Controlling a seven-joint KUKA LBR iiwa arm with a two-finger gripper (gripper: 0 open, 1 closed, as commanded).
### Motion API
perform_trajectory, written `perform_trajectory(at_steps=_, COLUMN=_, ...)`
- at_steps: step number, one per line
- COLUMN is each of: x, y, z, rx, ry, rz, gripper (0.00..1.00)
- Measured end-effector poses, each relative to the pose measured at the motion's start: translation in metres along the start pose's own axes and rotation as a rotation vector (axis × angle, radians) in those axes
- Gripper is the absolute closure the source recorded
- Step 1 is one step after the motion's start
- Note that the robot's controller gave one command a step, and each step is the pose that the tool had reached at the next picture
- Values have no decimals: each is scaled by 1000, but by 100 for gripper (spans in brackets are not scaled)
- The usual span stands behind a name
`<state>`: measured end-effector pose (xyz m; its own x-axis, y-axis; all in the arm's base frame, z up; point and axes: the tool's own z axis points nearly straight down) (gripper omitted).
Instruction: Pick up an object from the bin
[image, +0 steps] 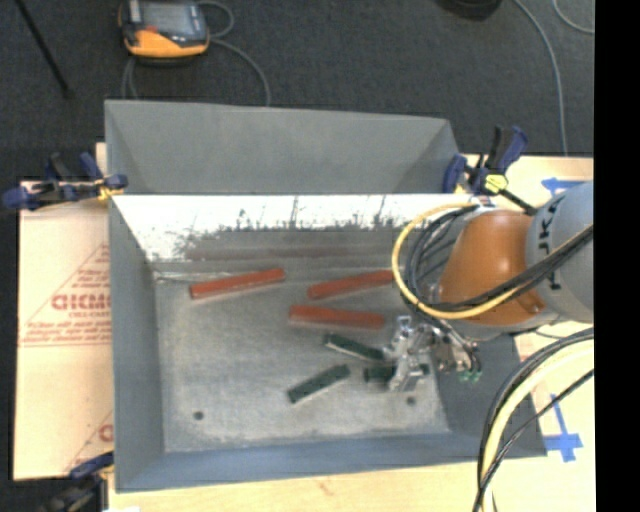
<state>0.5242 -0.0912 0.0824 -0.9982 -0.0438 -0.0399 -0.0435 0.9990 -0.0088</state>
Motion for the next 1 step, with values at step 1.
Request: perform_trajectory(at_steps=1, x=-19, y=3, z=-133, rx=-7, ry=35, rz=75, gripper=100)
